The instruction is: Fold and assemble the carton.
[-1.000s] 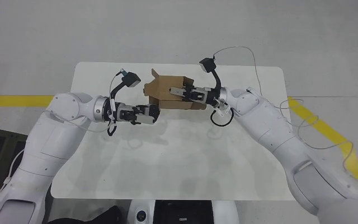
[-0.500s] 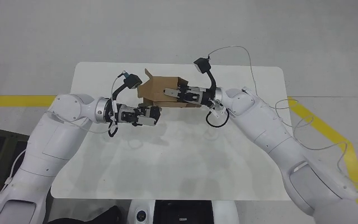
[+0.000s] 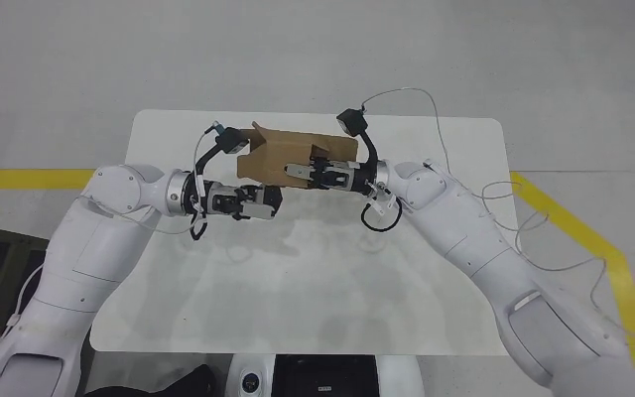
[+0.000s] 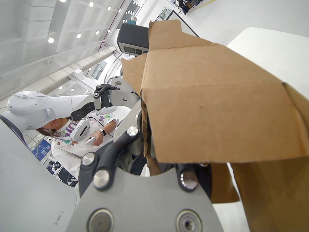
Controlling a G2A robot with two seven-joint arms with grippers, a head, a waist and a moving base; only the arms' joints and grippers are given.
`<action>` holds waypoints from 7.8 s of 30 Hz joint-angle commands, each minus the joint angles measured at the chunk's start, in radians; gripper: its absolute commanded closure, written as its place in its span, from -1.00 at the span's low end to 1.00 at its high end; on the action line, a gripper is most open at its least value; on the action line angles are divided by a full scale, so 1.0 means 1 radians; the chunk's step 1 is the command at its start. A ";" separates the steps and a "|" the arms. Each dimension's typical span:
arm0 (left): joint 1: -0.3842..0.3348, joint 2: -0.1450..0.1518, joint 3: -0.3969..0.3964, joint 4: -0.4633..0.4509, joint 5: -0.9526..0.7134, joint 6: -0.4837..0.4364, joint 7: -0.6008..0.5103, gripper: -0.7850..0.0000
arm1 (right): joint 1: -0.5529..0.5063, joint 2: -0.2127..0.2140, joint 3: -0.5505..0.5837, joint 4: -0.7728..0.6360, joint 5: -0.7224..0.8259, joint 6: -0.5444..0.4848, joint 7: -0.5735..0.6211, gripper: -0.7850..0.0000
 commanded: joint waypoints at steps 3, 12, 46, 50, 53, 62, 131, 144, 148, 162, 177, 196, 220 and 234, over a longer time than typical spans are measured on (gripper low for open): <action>0.001 0.001 -0.005 0.000 0.000 0.000 0.000 -1.00 | -0.005 -0.002 0.011 -0.001 -0.002 0.005 0.010 1.00; 0.004 0.002 -0.015 -0.001 -0.004 0.001 -0.001 -1.00 | -0.018 -0.007 0.034 -0.005 -0.012 0.014 0.032 1.00; -0.030 0.015 -0.026 0.128 0.499 -0.185 0.244 -1.00 | -0.203 0.190 0.288 -0.306 0.031 0.191 0.353 1.00; -0.033 0.008 0.002 0.127 0.545 -0.187 0.278 -1.00 | -0.222 0.209 0.291 -0.343 0.051 0.189 0.351 1.00; -0.035 0.004 0.017 0.118 0.562 -0.187 0.291 -1.00 | -0.223 0.217 0.280 -0.362 0.064 0.184 0.346 1.00; -0.042 -0.003 0.046 0.095 0.566 -0.179 0.301 -1.00 | -0.195 0.213 0.202 -0.341 0.095 0.149 0.311 1.00; -0.015 0.004 0.064 0.064 0.561 -0.202 0.278 -1.00 | -0.064 0.197 0.034 -0.189 0.149 0.003 0.131 1.00; -0.006 0.013 0.021 0.053 0.525 -0.194 0.309 -1.00 | -0.077 0.173 0.044 -0.185 0.104 0.024 0.144 1.00; -0.011 0.014 0.019 0.063 0.525 -0.192 0.309 -1.00 | -0.075 0.168 0.045 -0.191 0.102 0.032 0.178 1.00; -0.021 0.012 0.033 0.060 0.525 -0.192 0.290 -1.00 | -0.065 0.148 0.021 -0.209 0.089 0.081 0.243 1.00; -0.023 0.012 0.043 0.047 0.525 -0.191 0.278 -1.00 | -0.055 0.133 0.008 -0.186 0.099 0.085 0.247 1.00; -0.037 0.012 0.043 0.079 0.529 -0.195 0.290 -1.00 | -0.057 0.132 0.005 -0.154 0.106 0.102 0.264 1.00; -0.074 0.000 0.063 0.140 0.559 -0.193 0.342 -1.00 | -0.076 0.203 -0.063 -0.264 0.158 0.168 0.330 1.00; -0.044 0.008 0.051 0.078 0.542 -0.202 0.315 -1.00 | -0.053 0.197 -0.076 -0.232 0.162 0.119 0.280 1.00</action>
